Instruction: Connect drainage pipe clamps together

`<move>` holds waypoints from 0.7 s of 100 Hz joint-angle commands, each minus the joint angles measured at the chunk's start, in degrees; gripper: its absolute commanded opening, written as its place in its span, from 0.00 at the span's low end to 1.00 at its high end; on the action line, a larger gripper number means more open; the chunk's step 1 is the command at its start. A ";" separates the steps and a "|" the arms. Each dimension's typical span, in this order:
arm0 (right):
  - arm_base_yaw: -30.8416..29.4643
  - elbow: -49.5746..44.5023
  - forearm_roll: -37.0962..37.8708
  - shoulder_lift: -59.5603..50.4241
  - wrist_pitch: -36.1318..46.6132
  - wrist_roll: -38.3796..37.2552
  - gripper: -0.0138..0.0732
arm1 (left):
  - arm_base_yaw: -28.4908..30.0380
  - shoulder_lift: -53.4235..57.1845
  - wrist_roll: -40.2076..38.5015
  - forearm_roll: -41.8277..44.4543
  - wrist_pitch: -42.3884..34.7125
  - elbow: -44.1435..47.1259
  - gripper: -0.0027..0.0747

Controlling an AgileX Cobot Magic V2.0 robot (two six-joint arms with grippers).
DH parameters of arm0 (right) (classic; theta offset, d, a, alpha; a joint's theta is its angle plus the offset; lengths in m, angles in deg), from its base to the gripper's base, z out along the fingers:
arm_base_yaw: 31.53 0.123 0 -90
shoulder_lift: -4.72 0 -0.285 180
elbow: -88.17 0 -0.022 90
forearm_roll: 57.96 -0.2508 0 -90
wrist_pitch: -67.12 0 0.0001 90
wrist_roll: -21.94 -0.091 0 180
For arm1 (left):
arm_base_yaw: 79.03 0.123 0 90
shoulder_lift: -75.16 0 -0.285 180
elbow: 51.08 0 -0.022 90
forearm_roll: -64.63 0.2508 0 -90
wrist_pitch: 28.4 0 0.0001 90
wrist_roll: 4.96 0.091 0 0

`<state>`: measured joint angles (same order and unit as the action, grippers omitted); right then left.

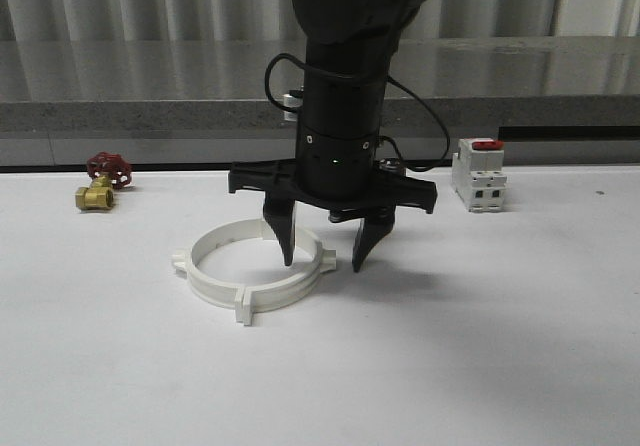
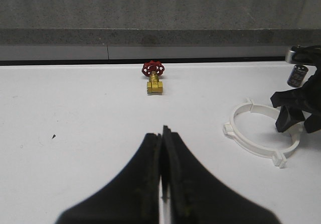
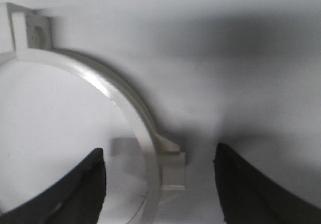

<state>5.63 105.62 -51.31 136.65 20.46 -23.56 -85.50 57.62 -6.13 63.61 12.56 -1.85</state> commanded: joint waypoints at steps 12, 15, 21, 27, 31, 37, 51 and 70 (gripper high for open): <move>-0.15 3.14 1.07 -6.05 -0.12 7.37 0.71 | 0.11 -0.72 -0.04 -0.48 -4.40 -1.45 0.01; -0.21 3.14 1.07 -6.96 -0.02 7.99 0.71 | 0.11 -0.72 -0.04 -0.48 -4.40 -1.45 0.01; -0.35 3.14 1.49 -8.49 0.03 10.06 0.71 | 0.11 -0.72 -0.04 -0.48 -4.40 -1.45 0.01; -0.45 3.14 1.97 -10.42 -0.29 12.55 0.71 | 0.11 -0.72 -0.04 -0.48 -4.40 -1.45 0.01; -0.45 3.07 2.49 -11.53 -0.64 13.86 0.71 | 0.11 -0.72 -0.04 -0.48 -4.40 -1.45 0.01; -0.45 3.07 4.04 -13.58 -1.67 15.28 0.71 | 0.11 -0.72 -0.04 -0.48 -4.40 -1.45 0.01; -1.00 2.74 8.65 -18.50 -4.09 17.44 0.71 | 0.11 -0.72 -0.04 -0.48 -4.40 -1.45 0.01; -5.44 -2.24 10.54 -26.81 -4.10 19.95 0.71 | 0.11 -0.72 -0.04 -0.48 -4.40 -1.45 0.01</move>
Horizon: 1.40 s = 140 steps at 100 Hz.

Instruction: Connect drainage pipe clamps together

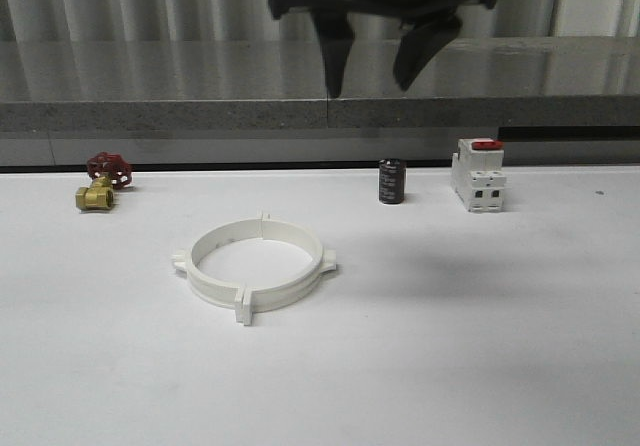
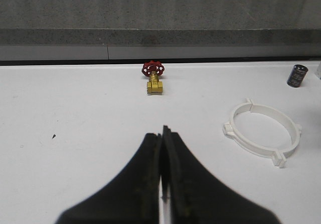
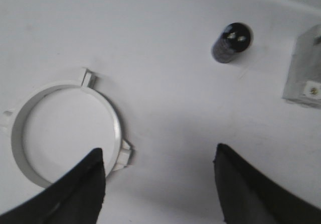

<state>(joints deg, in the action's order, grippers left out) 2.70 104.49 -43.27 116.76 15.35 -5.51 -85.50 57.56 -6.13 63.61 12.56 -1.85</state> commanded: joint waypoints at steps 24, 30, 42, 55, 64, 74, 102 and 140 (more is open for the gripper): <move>-11.56 -14.40 2.50 -20.87 4.39 3.13 0.71 | 0.11 -0.66 -0.04 -0.48 -4.40 -1.45 0.01; -13.83 -18.32 2.50 -25.01 5.47 3.13 0.71 | 0.11 -0.66 -0.04 -0.48 -4.40 -1.45 0.01; -17.32 -25.20 2.50 -32.91 6.54 3.29 0.71 | 0.11 -0.66 -0.04 -0.48 -4.40 -1.45 0.01; -19.67 -33.34 2.57 -41.46 6.71 3.60 0.71 | 0.11 -0.66 -0.04 -0.48 -4.40 -1.45 0.01; -20.21 -38.77 2.63 -48.52 6.71 3.60 0.71 | 0.11 -0.66 -0.04 -0.48 -4.40 -1.45 0.01; -20.21 -44.12 2.63 -56.05 6.26 3.60 0.71 | 0.11 -0.66 -0.04 -0.48 -4.40 -1.45 0.01; -20.21 -51.42 2.75 -76.41 1.11 3.60 0.60 | 0.11 -0.66 -0.04 -0.48 -4.40 -1.45 0.01; -20.21 -53.18 3.80 -82.96 -2.70 3.60 0.08 | 0.11 -0.66 -0.04 -0.48 -4.40 -1.45 0.01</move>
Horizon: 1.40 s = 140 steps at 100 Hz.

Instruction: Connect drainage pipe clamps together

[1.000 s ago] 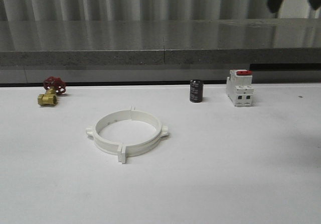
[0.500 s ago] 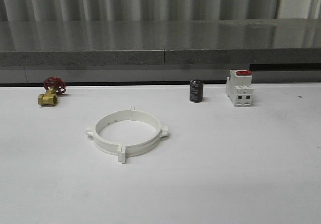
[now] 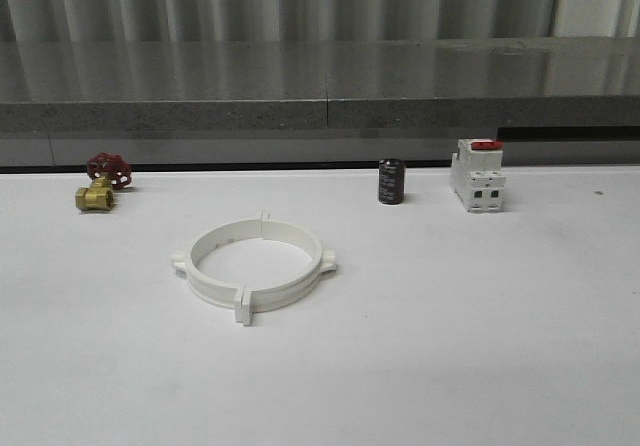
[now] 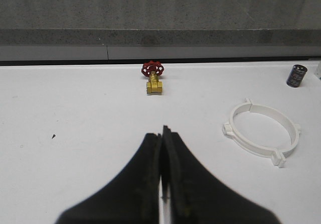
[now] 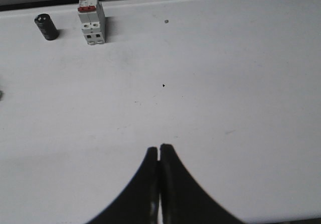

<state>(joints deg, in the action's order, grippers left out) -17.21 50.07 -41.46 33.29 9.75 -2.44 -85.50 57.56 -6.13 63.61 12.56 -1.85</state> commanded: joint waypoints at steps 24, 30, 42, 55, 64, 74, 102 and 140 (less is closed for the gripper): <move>-0.30 1.24 1.99 0.50 2.68 0.53 0.08 | 0.11 -0.66 -0.04 -0.48 -4.40 -1.45 0.01; -0.30 1.24 1.99 0.50 2.68 0.53 0.08 | 0.11 -0.66 -0.04 -0.48 -4.40 -1.45 0.01; -0.30 1.24 1.99 0.50 2.68 0.53 0.08 | 0.11 -0.66 -0.04 -0.48 -4.40 -1.45 0.01; -0.30 1.18 1.99 0.50 2.76 0.53 0.08 | 0.11 -0.66 -0.04 -0.48 -4.40 -1.45 0.01; -0.30 0.12 3.70 0.44 4.00 0.60 0.08 | 0.11 -0.66 -0.04 -0.48 -4.40 -1.45 0.01; -0.30 -2.28 4.34 -1.04 9.12 2.83 0.08 | 0.11 -0.66 -0.04 -0.48 -4.40 -1.45 0.01; -6.09 -15.19 -5.53 -11.95 26.63 14.69 0.08 | 0.11 -0.66 -0.04 -0.48 -4.40 -1.45 0.01; -17.86 -33.01 -21.67 -22.43 46.54 23.60 0.08 | 0.11 -0.66 -0.04 -0.48 -4.40 -1.45 0.01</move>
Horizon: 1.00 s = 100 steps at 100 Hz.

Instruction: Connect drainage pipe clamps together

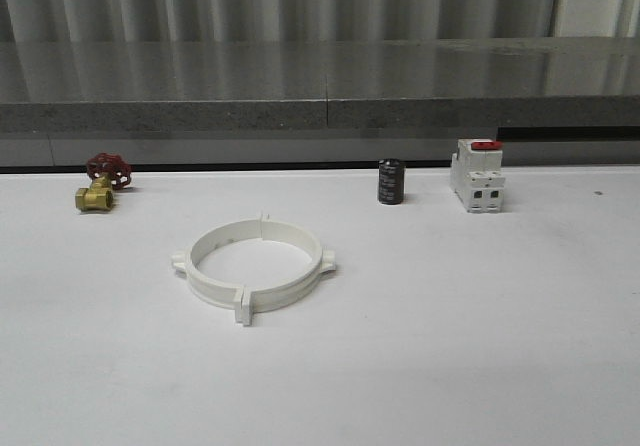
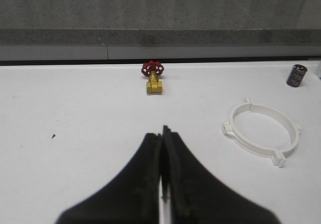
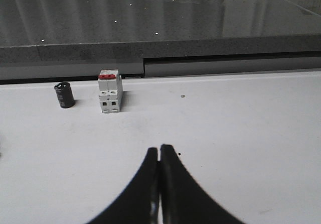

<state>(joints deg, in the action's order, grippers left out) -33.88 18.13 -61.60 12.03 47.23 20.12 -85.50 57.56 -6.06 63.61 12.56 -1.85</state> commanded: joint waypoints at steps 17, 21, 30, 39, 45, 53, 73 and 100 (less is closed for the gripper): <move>-1.31 -3.99 -1.40 -1.18 12.57 1.04 0.08 | 0.11 -0.66 -0.12 -0.48 -4.53 -1.45 0.01; -1.31 -4.40 -1.09 -1.18 13.23 1.04 0.08 | 0.11 -0.66 -0.12 -0.48 -4.53 -1.45 0.01; -1.19 -5.77 0.10 -1.18 15.31 0.92 0.08 | 0.11 -0.66 -0.12 -0.48 -4.53 -1.45 0.01; -0.37 -7.52 0.62 -1.18 17.93 0.85 0.08 | 0.11 -0.66 -0.12 -0.48 -4.53 -1.45 0.01; 0.62 -7.78 0.70 -1.18 17.90 0.85 0.08 | 0.11 -0.66 -0.12 -0.48 -4.53 -1.45 0.01; 1.65 -7.78 1.09 -1.18 18.33 0.85 0.08 | 0.11 -0.66 -0.12 -0.48 -4.53 -1.45 0.01; 2.03 -7.78 1.23 -1.18 18.47 0.80 0.08 | 0.11 -0.66 -0.12 -0.48 -4.53 -1.45 0.01; 2.03 -7.78 1.23 -1.18 18.39 0.81 0.08 | 0.11 -0.66 -0.12 -0.48 -4.53 -1.45 0.01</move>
<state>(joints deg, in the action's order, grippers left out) -32.01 9.40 -61.20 11.90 60.54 20.71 -85.50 57.65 -6.06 63.61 12.56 -1.85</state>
